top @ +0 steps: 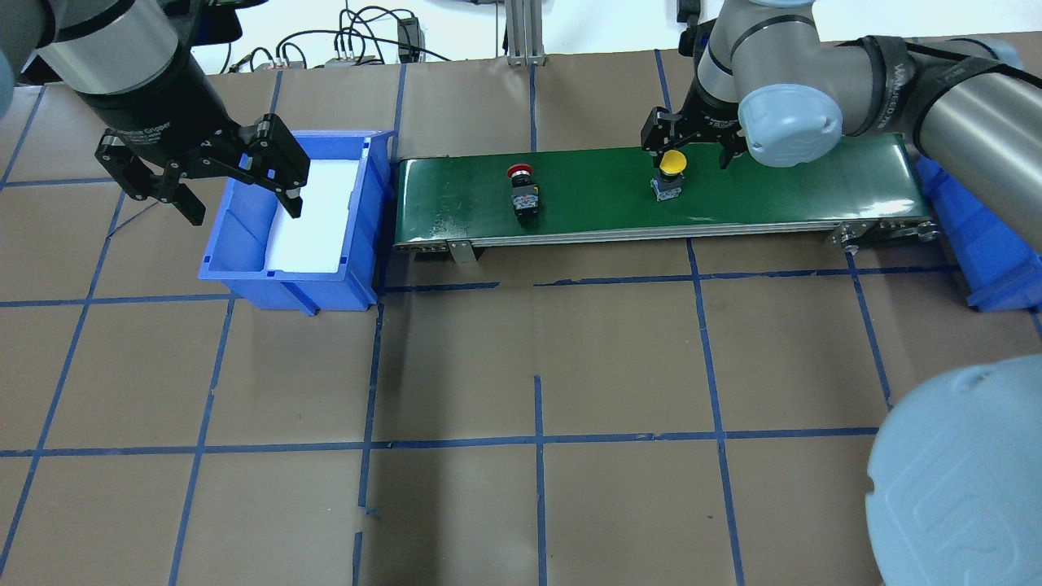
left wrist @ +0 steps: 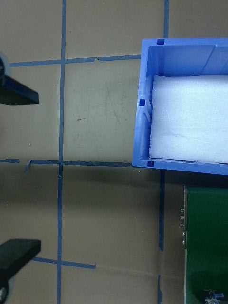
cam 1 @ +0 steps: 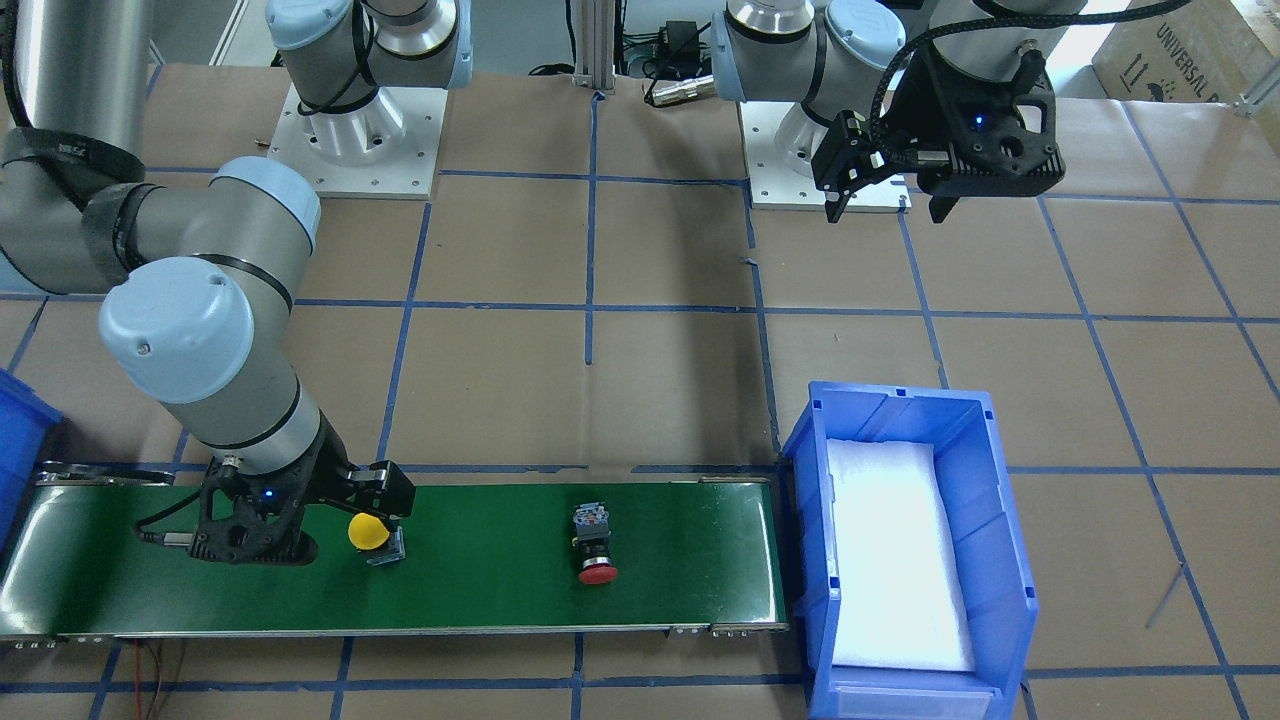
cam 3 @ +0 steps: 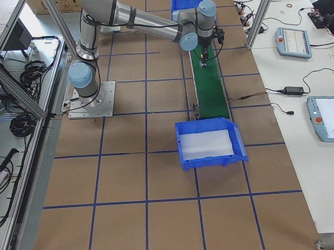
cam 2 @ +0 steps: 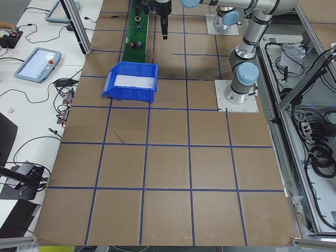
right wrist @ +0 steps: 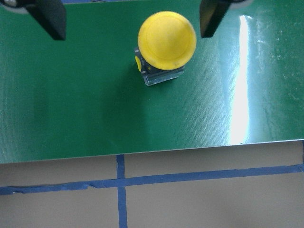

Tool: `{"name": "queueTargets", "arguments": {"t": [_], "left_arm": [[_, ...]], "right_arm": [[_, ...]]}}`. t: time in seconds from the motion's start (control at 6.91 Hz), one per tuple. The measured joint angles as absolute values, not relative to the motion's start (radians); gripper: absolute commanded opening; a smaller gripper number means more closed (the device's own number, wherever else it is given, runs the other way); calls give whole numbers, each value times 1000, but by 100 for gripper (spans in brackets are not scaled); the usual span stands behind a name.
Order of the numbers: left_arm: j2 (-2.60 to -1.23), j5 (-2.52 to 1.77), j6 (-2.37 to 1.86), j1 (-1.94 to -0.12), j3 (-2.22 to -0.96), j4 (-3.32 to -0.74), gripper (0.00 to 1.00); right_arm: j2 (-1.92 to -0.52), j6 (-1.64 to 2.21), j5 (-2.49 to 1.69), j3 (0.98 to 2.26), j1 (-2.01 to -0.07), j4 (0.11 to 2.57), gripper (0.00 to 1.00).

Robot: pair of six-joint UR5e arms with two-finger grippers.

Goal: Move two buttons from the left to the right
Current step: 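Lower the right gripper and grasp the yellow button on the belt, then carry the yellow button with the right gripper into the far bin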

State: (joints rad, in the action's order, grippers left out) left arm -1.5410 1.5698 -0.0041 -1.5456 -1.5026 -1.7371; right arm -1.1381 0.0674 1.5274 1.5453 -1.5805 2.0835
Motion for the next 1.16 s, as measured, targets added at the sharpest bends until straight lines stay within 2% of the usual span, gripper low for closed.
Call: {"name": "queueTargets", "arguments": {"t": [0.29,0.43,0.58,0.72,0.87,1.16], "left_arm": [[-1543,1573,1,-1546,-1498,-1743,100],[-1544,1574,1,-1545,-1499,-1741,100],[-1544,1573,1,-1545,-1501,-1739,100],[-1545,1573,1,-1545,-1503,-1737,100],[-1546,1572,-1,-1545,-1504,-1736,100],[-1546,1571,-3,-1545,-1507,-1734,100]], "right_arm": [[-1129,67,1528,1541,-1581,2091,91],[-1123,66,1528,1535,-1581,2092,64],[-1117,64,1528,1528,-1581,2092,28],[-1113,59,1529,1525,-1580,2092,11],[-1113,54,1531,1525,-1580,2090,5],[-1122,30,1533,1521,-1574,2077,4]]}}
